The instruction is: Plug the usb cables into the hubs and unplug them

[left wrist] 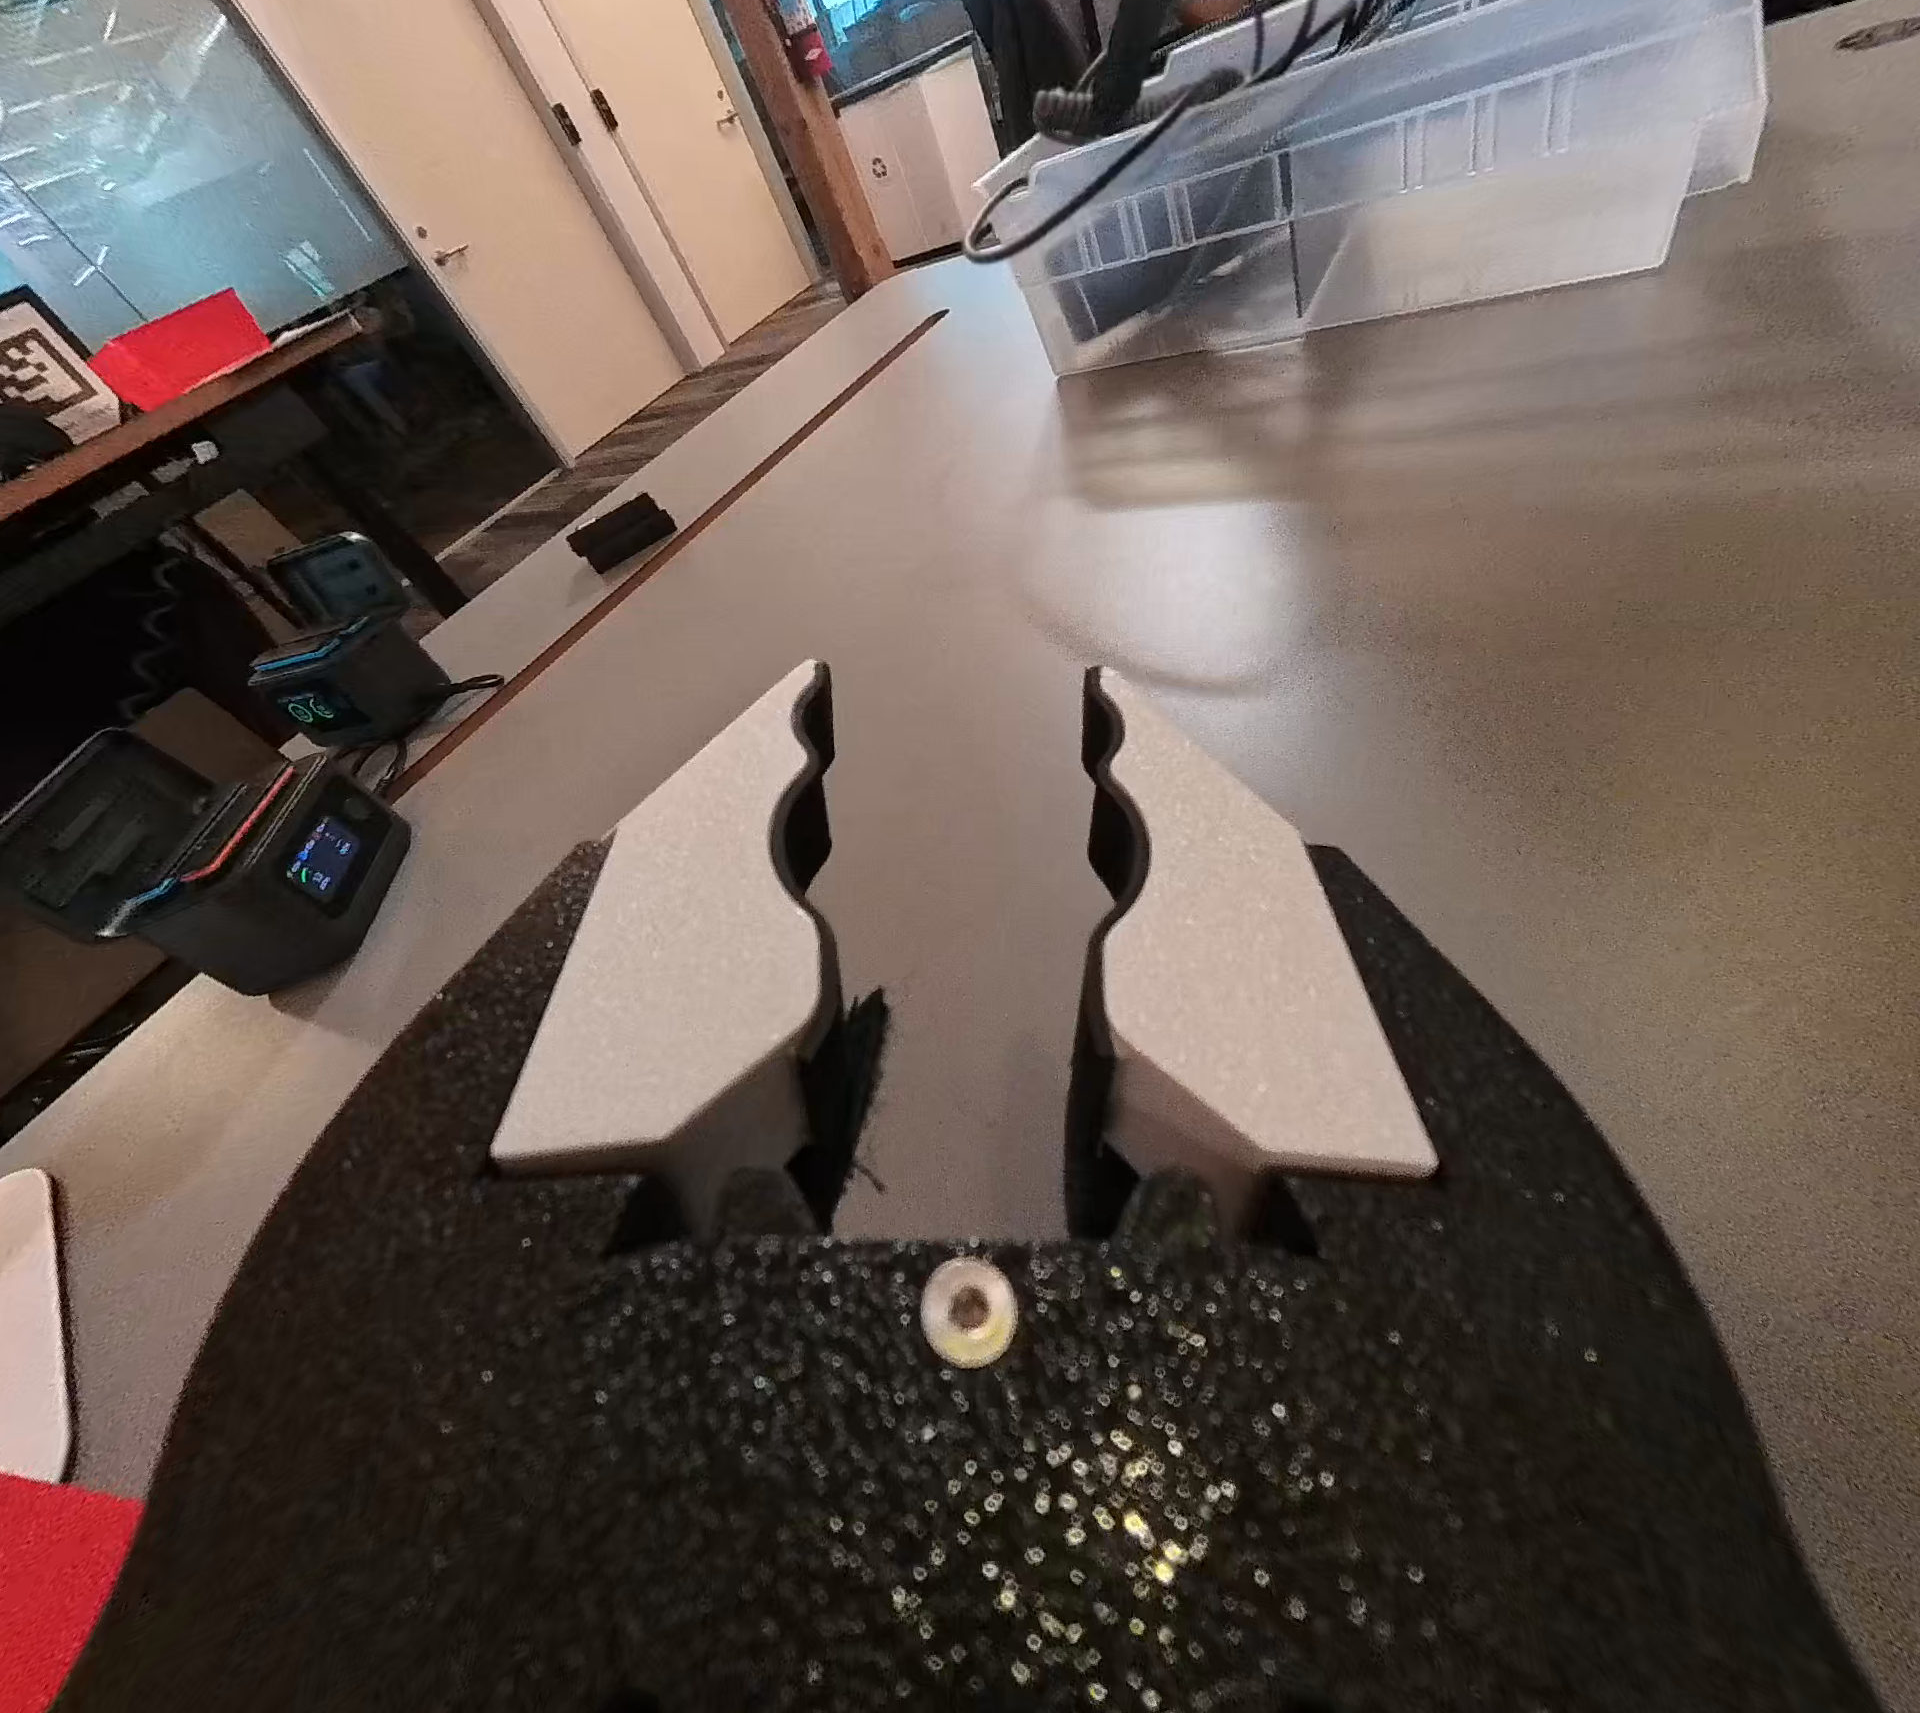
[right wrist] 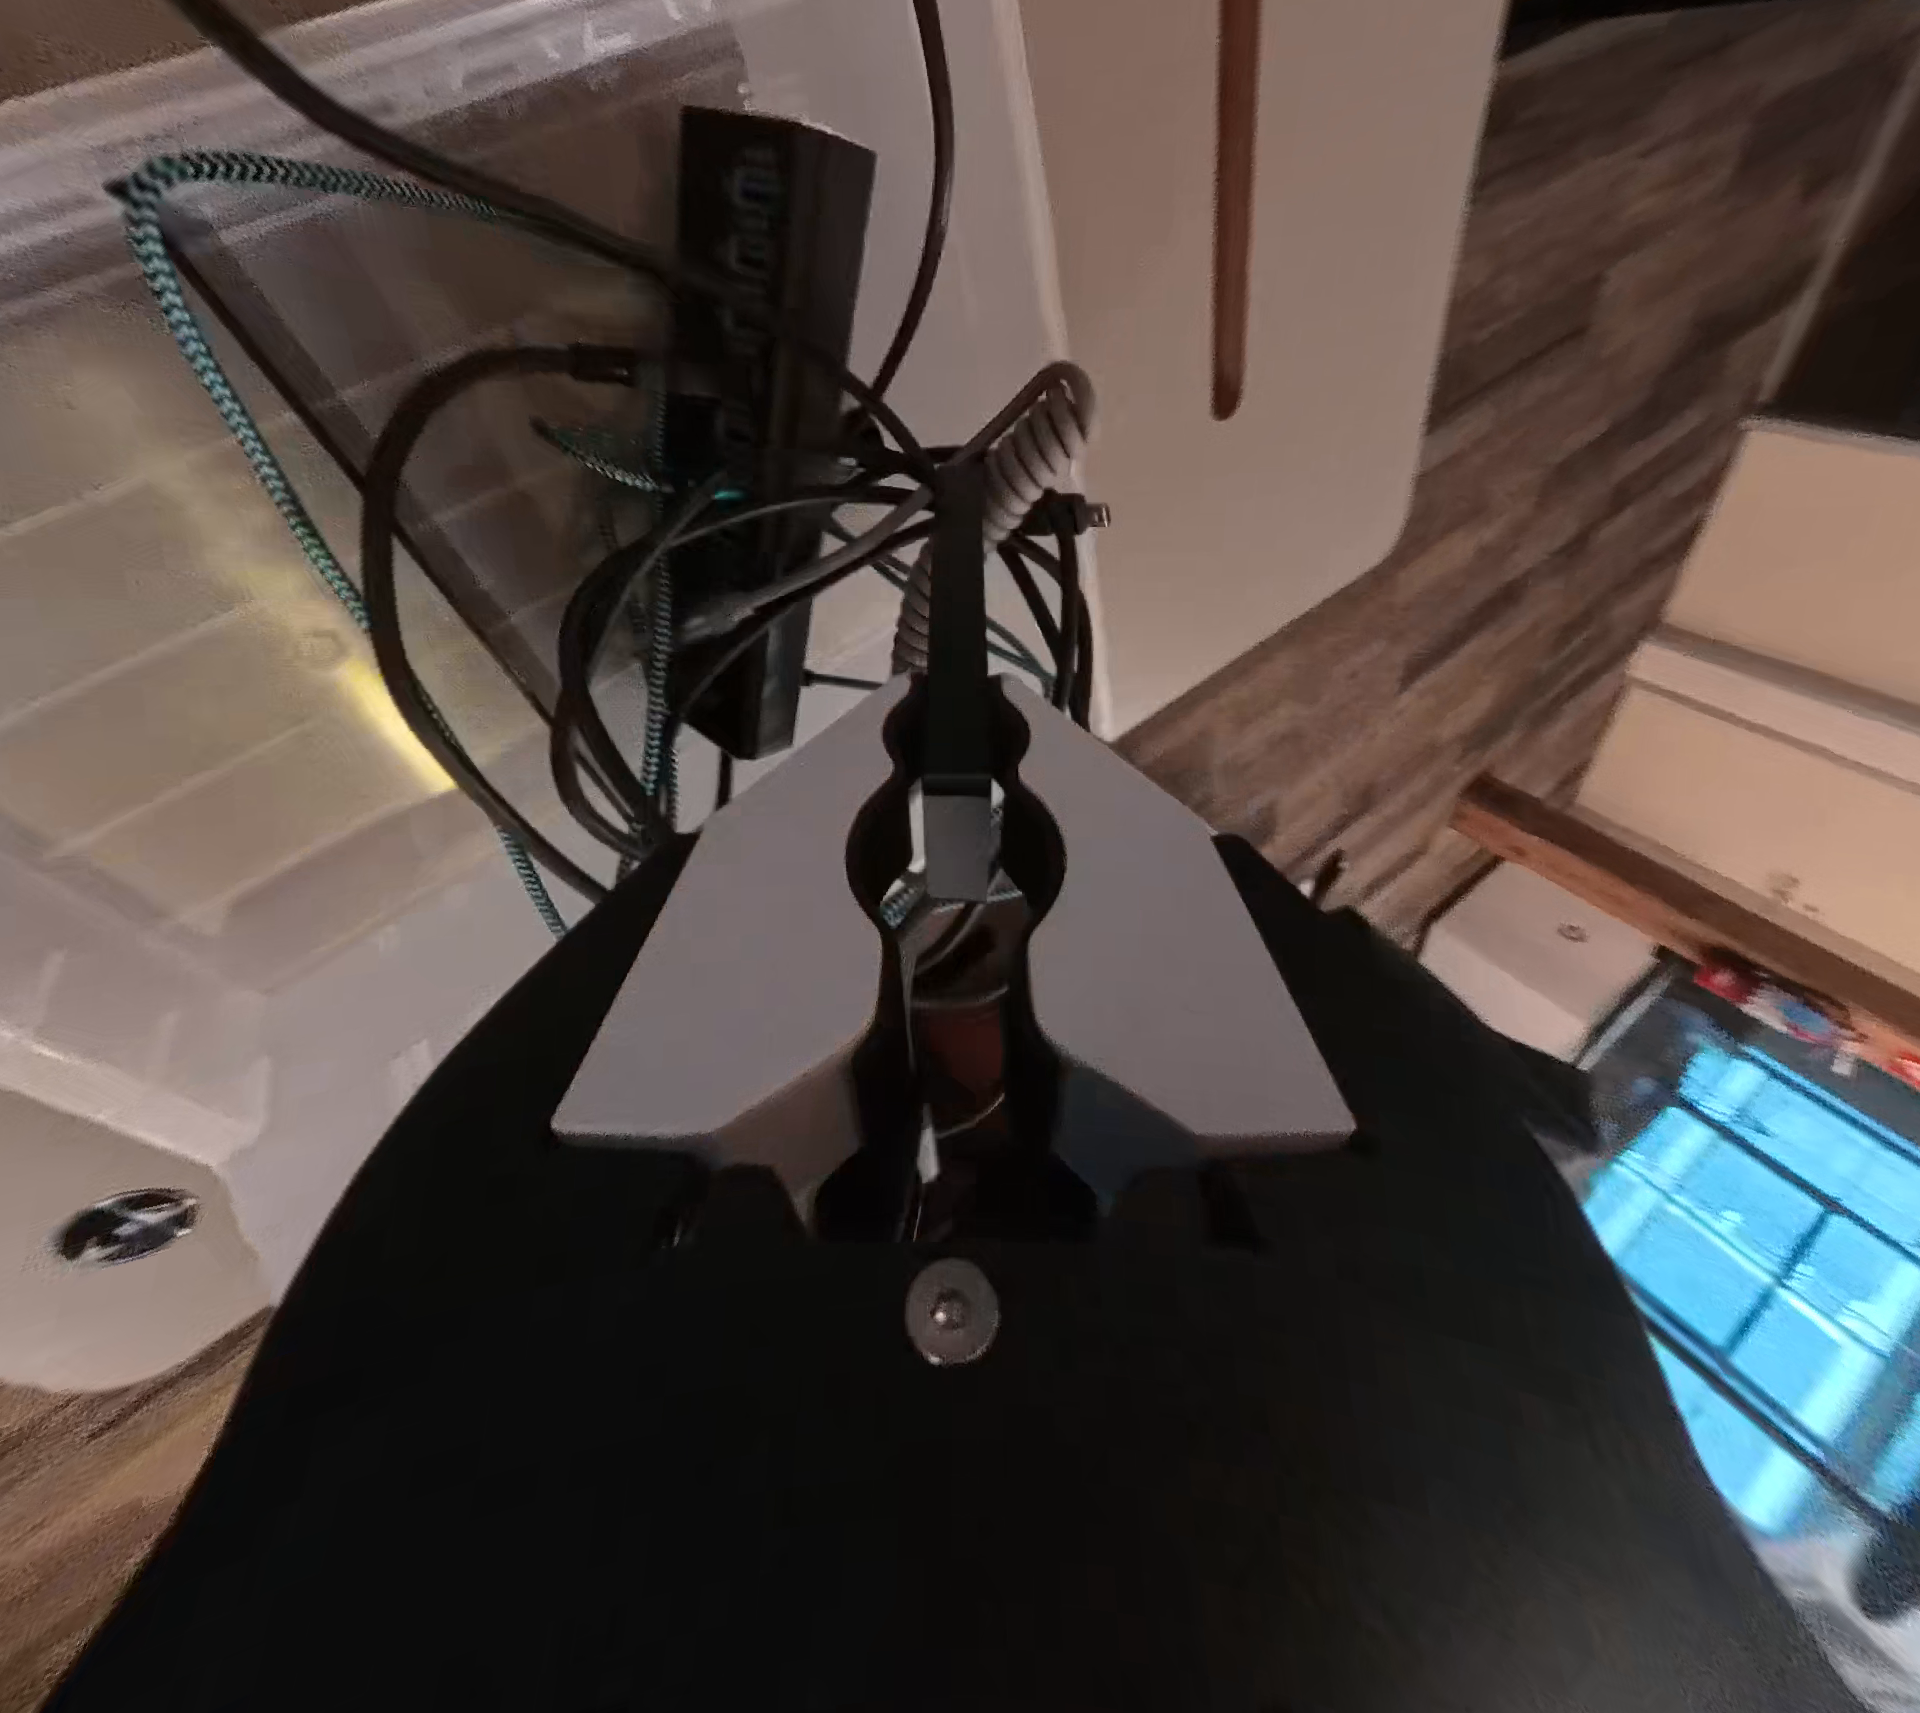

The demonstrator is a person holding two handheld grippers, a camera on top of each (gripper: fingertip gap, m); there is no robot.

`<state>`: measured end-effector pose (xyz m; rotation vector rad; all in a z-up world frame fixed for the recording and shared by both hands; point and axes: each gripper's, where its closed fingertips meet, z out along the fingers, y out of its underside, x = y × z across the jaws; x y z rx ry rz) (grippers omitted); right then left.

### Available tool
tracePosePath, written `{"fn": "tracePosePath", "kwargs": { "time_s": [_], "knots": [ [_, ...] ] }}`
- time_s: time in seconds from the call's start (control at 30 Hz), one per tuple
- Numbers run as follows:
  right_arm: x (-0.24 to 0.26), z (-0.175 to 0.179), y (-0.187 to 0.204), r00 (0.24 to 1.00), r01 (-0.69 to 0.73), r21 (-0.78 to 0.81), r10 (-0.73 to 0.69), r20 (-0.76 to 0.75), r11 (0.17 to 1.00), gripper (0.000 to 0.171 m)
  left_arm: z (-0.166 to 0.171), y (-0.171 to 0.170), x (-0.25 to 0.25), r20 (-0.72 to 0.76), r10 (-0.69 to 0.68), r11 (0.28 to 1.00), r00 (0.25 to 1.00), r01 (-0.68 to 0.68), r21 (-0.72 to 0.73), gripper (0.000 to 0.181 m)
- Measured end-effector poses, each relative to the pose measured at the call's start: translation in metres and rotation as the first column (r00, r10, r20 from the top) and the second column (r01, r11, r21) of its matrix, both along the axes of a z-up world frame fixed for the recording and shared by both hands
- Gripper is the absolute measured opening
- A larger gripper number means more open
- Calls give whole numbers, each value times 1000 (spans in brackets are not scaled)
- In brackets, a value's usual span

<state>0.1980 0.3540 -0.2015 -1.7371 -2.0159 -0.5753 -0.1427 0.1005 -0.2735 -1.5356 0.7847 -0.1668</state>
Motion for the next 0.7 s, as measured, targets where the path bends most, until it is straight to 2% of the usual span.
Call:
{"fn": "tracePosePath", "kwargs": {
  "time_s": [0.17, 0.37, 0.43, 0.5, 0.57, 0.6, 0.7],
  "knots": [
    [-6, -21, 2, 991, 128, -166, -131, -8, 978, 8, -1, -1, 2, -13, -6, 1000, 1000, 6, -1, 46],
    [-7, -30, 0, 956, 259, -303, -288, -56, 917, 10, -2, -2, 3, -18, -12, 1000, 1000, 12, -3, 45],
    [-11, -23, 1, 944, 240, -325, -297, -140, 915, 9, -2, -2, 3, -19, -12, 1000, 1000, 12, 0, 45],
    [-28, -9, -2, 877, 178, -407, -332, -347, 896, 8, -2, -2, 2, -17, -10, 1000, 1000, 10, -4, 45],
    [-38, 3, 0, 746, 137, -503, -423, -514, 853, 9, -2, -2, 2, -17, -10, 1000, 1000, 10, -4, 45],
    [-32, -1, 1, 693, 159, -567, -500, -519, 808, 9, -3, -2, 2, -19, -10, 1000, 1000, 10, -4, 45],
    [-5, -38, 0, 592, 306, -719, -716, -370, 625, 9, -3, -2, 3, -27, -14, 1000, 1000, 14, -3, 45]
  ]
}}
